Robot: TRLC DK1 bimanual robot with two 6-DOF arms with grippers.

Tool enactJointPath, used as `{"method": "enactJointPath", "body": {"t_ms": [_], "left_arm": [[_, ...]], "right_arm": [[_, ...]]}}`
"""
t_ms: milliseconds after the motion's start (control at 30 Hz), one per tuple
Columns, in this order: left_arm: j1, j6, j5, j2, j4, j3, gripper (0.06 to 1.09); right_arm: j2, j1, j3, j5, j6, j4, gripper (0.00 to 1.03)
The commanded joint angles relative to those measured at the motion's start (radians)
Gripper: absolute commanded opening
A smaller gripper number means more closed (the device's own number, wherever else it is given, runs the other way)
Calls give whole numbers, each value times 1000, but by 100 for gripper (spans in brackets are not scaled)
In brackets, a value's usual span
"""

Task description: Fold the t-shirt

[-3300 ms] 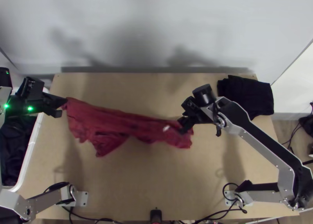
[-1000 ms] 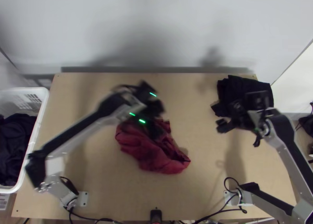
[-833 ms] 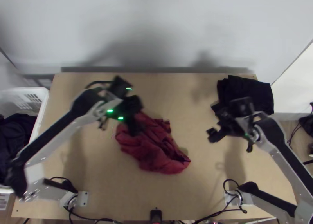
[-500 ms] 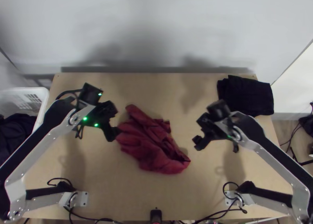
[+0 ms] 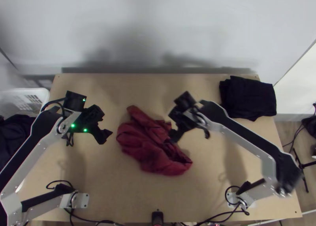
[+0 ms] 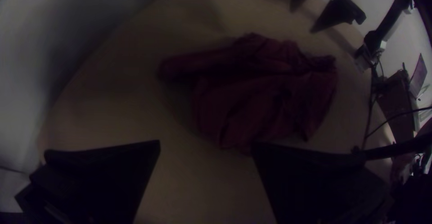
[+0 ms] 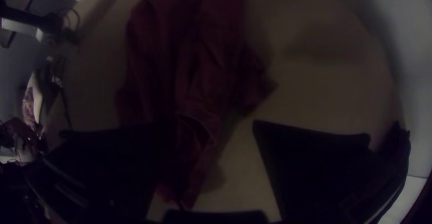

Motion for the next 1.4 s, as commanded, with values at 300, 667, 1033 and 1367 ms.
{"method": "enactJointPath", "body": {"t_ms": [300, 667, 1033, 1367], "left_arm": [[52, 8, 65, 23, 115, -129, 104], [93, 45, 72, 77, 147, -112, 104], [134, 68, 78, 80, 146, -108, 104], [136, 79, 79, 94, 161, -125, 104]], "right_arm": [[410, 57, 413, -71, 20, 0, 79], [552, 49, 548, -75, 14, -27, 78], [566, 48, 553, -86, -7, -27, 33], [489, 38, 583, -104, -12, -60, 5]]}}
